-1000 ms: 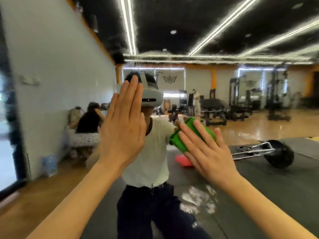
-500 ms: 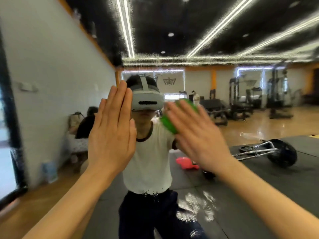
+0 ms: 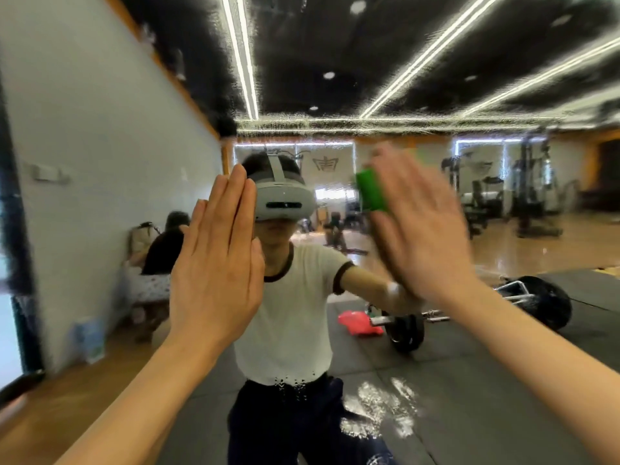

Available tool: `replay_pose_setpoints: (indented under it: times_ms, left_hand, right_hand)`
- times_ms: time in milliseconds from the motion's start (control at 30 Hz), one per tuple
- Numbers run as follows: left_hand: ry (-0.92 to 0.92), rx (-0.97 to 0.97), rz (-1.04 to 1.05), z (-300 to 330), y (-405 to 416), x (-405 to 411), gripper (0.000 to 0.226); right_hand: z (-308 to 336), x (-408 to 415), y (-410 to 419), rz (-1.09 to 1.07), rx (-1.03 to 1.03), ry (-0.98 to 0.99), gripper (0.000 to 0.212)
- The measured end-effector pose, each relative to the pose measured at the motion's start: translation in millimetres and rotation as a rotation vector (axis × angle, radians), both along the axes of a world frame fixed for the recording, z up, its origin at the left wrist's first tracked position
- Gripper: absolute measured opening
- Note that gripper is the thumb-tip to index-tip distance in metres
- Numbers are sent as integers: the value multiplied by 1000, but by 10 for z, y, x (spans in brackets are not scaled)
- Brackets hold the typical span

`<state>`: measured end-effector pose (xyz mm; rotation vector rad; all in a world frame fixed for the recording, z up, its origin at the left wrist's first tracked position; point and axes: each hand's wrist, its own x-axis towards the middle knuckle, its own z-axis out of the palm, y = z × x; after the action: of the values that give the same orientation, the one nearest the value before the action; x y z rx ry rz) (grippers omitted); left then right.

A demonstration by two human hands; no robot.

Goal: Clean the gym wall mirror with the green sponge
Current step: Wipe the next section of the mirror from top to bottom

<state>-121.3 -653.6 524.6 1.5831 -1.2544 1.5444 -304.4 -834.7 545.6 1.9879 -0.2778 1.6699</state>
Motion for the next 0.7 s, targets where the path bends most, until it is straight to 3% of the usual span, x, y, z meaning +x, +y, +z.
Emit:
replay_pose_setpoints:
  times_ms: [100, 167, 233, 333, 433, 567, 633, 700]
  left_hand:
    - [-13, -7, -4, 3, 2, -8, 60]
    - [-14, -5, -5, 5, 0, -8, 60]
    - [-8, -6, 0, 2, 0, -6, 60]
    - [-12, -8, 5, 6, 8, -4, 59]
    - [-12, -12, 6, 9, 6, 0, 58]
    - [-10, -16, 7, 0, -3, 7, 60]
    - [-19, -27, 12, 0, -3, 8, 59]
    - [-24, -26, 7, -1, 3, 9, 58]
  right_hand:
    - [-96, -387, -339, 3, 329, -253, 56]
    - [-102, -182, -189, 42, 400, -369, 54]
    - [-118, 233, 189, 42, 322, -321, 56]
    - [-278, 730, 645, 46, 18, -34, 55]
    - [-326, 497, 446, 2, -149, 95, 50]
    - [-607, -96, -70, -37, 178, -77, 54]
    - [-706, -42, 12, 11, 343, -251, 55]
    - [-749, 287, 323, 61, 364, -279, 57]
